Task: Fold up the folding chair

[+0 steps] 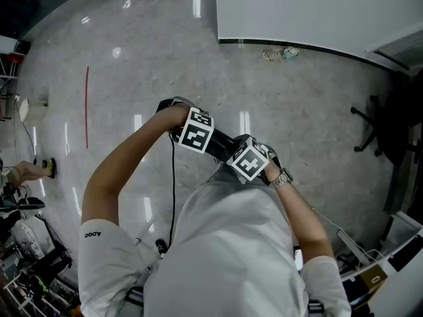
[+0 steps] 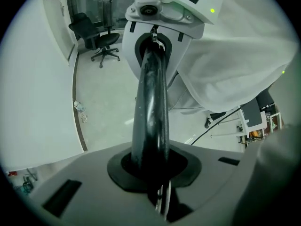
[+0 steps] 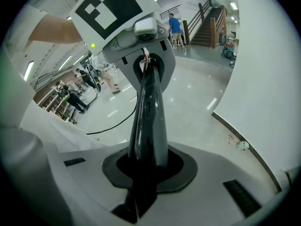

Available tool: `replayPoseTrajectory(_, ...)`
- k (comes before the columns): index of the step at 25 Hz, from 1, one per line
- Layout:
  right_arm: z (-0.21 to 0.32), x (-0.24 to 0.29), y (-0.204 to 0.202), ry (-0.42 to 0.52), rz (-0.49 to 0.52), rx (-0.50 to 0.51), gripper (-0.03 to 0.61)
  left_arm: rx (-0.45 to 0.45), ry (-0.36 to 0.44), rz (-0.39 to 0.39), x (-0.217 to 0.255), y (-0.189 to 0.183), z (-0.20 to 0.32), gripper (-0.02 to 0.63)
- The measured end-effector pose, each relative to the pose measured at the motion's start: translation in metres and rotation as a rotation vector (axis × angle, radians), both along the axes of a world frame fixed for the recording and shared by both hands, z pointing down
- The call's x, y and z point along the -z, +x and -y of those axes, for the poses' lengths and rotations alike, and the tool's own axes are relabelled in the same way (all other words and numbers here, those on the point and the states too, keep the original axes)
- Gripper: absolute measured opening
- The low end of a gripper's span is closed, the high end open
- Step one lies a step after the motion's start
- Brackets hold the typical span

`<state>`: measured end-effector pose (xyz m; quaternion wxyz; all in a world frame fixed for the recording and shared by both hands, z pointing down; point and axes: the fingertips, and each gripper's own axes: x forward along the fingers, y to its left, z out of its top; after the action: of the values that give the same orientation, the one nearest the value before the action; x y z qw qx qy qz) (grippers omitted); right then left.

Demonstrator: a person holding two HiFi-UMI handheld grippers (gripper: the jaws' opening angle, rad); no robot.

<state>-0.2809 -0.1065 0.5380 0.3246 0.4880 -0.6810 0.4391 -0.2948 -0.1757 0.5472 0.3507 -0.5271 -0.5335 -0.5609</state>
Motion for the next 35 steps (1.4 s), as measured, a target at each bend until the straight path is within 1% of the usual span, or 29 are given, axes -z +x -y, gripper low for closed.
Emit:
replayPoseTrajectory(3,-0.022,0.001,0.014,0.029,0.018,-0.022,0.06,-0.023,0.023,0.002,0.004,0.019,-0.022,0.066)
replayPoseTrajectory(8,-0.07,-0.008,0.052,0.071,0.05,-0.075,0.058,-0.049,0.059,0.05,0.005,0.058,-0.069,0.066)
replayPoseTrajectory(11,-0.108,-0.007,0.077,0.102,0.062,-0.111,0.058,-0.068,0.081,0.074,0.007,0.083,-0.108,0.066)
replayPoseTrajectory(16,-0.163,-0.012,0.105,0.142,0.081,-0.158,0.058,-0.147,0.116,0.1,0.006,0.117,-0.162,0.065)
replayPoseTrajectory(19,-0.19,-0.016,0.122,0.136,0.092,-0.2,0.058,-0.199,0.128,0.099,0.003,0.138,-0.188,0.064)
replayPoseTrajectory(22,-0.213,-0.017,0.134,0.124,0.102,-0.236,0.058,-0.239,0.132,0.106,0.001,0.151,-0.211,0.063)
replayPoseTrajectory(25,-0.227,-0.016,0.154,0.115,0.07,-0.275,0.051,-0.259,0.127,0.096,0.001,0.171,-0.226,0.061)
replayPoseTrajectory(27,-0.236,-0.015,0.168,0.098,0.076,-0.286,0.049,-0.272,0.125,0.096,0.003,0.187,-0.234,0.061)
replayPoseTrajectory(29,-0.244,-0.011,0.176,0.081,0.085,-0.3,0.051,-0.323,0.107,0.076,0.005,0.201,-0.242,0.061)
replayPoseTrajectory(32,-0.253,-0.005,0.191,0.072,0.082,-0.364,0.058,-0.408,0.076,0.044,0.006,0.224,-0.253,0.06)
replayPoseTrajectory(35,-0.259,-0.002,0.211,0.067,0.066,-0.418,0.061,-0.441,0.066,0.029,0.008,0.247,-0.26,0.061)
